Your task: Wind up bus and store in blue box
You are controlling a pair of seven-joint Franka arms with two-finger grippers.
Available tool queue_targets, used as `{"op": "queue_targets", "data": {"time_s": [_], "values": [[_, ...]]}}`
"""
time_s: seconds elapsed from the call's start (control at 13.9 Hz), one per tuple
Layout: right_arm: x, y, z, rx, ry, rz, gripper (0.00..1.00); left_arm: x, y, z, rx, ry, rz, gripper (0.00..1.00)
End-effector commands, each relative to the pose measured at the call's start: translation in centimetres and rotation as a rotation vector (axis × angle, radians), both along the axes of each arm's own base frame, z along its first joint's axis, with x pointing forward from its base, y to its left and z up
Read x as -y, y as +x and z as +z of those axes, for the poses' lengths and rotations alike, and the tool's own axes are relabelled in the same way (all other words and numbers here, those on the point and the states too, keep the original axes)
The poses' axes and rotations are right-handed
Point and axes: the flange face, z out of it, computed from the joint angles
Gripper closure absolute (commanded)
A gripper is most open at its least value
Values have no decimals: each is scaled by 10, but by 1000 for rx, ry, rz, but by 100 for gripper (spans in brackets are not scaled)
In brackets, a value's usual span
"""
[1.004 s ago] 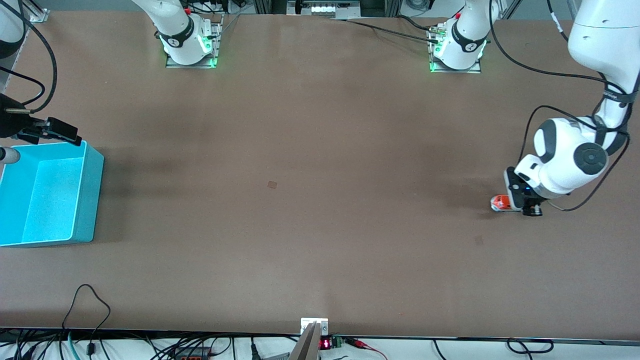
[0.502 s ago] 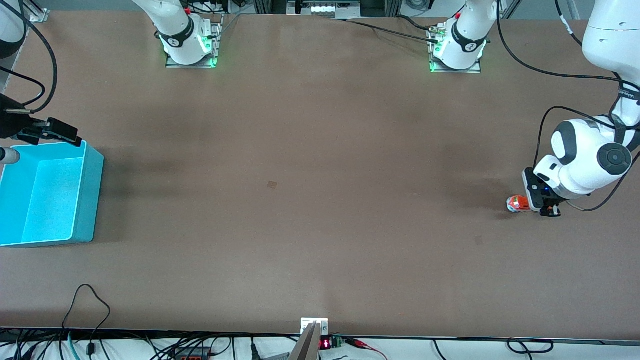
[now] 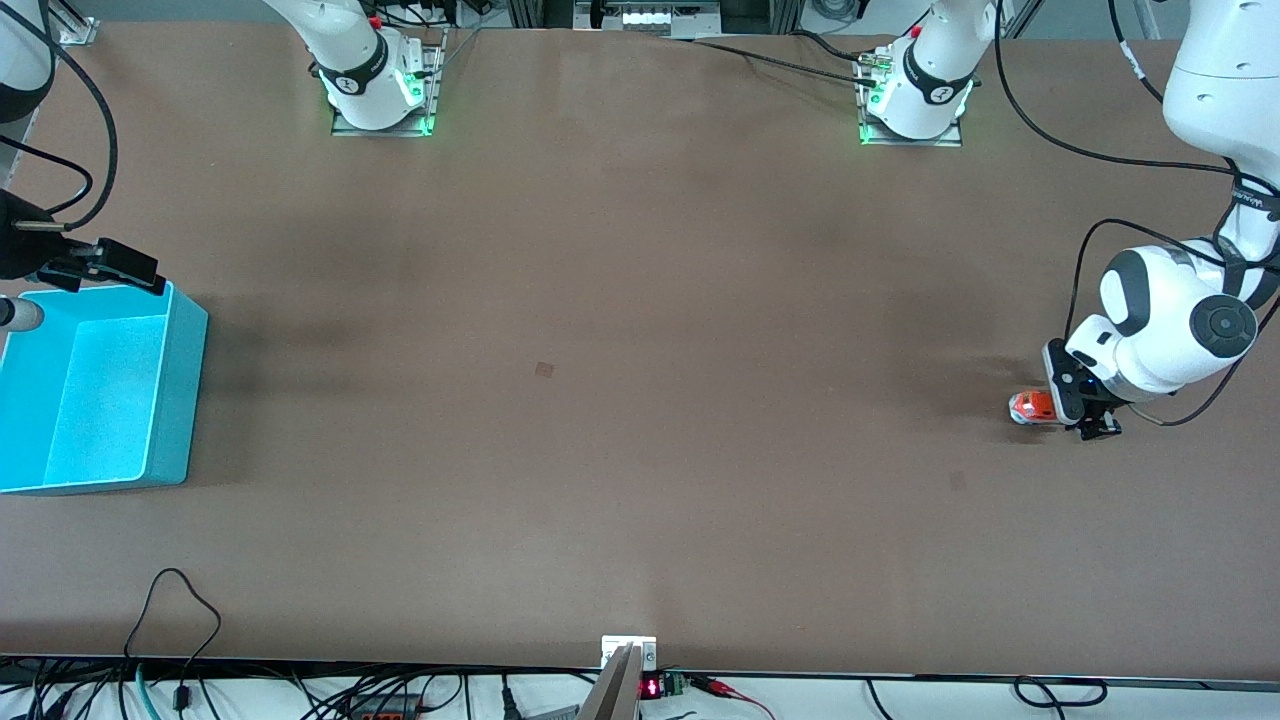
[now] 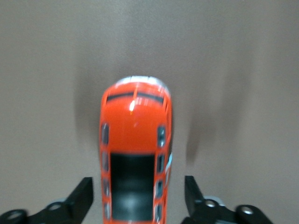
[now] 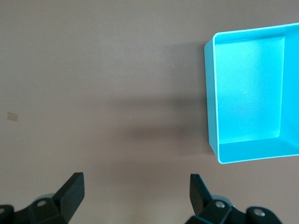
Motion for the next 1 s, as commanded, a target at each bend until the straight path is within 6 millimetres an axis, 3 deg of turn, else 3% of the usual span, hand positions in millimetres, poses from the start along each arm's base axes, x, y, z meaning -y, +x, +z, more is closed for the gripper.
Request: {"op": "queue_targets", "data": {"time_s": [0.0, 0.43, 0.57, 0.93], "values": [[1, -1, 3, 11, 7, -8, 0, 3, 9, 20, -15, 9, -19, 0], [0, 0, 2, 9, -4, -4, 0, 22, 13, 51, -67, 15, 49, 0], [-7, 0, 3, 11, -9, 12, 0, 20, 17, 64, -95, 21, 72, 0], [-6, 3, -5, -5, -3, 7, 0, 16, -3, 124, -189, 45, 193, 0]]}}
